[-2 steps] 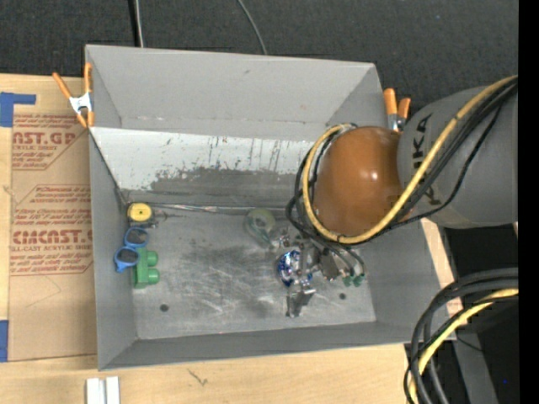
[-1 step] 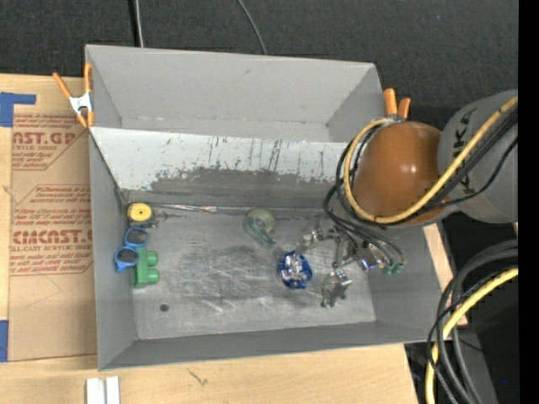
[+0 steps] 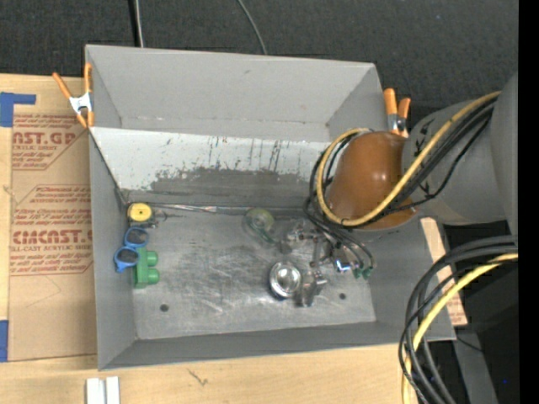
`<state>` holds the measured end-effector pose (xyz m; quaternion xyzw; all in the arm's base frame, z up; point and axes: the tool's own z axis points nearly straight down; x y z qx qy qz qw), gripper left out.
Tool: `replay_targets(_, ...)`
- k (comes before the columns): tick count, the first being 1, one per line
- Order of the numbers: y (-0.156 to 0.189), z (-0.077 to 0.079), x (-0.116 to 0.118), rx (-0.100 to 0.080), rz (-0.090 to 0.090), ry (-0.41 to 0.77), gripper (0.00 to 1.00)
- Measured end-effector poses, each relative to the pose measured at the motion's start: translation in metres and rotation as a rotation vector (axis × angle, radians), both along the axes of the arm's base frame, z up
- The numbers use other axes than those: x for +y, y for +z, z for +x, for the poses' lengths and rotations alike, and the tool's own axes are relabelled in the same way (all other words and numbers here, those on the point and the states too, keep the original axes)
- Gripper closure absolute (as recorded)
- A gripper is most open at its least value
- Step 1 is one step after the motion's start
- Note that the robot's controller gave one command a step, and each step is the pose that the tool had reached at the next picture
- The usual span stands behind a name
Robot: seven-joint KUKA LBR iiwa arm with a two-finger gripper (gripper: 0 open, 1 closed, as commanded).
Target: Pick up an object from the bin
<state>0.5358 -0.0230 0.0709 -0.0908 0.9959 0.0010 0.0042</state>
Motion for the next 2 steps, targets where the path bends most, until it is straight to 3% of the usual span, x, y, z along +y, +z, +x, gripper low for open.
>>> replay_targets(1, 0.0034, -0.0010, -0.0012, 0.008, -0.002, 0.000, 1.00)
replay_targets(2, 0.0010, -0.0015, -0.0012, 0.005, -0.002, 0.000, 0.00)
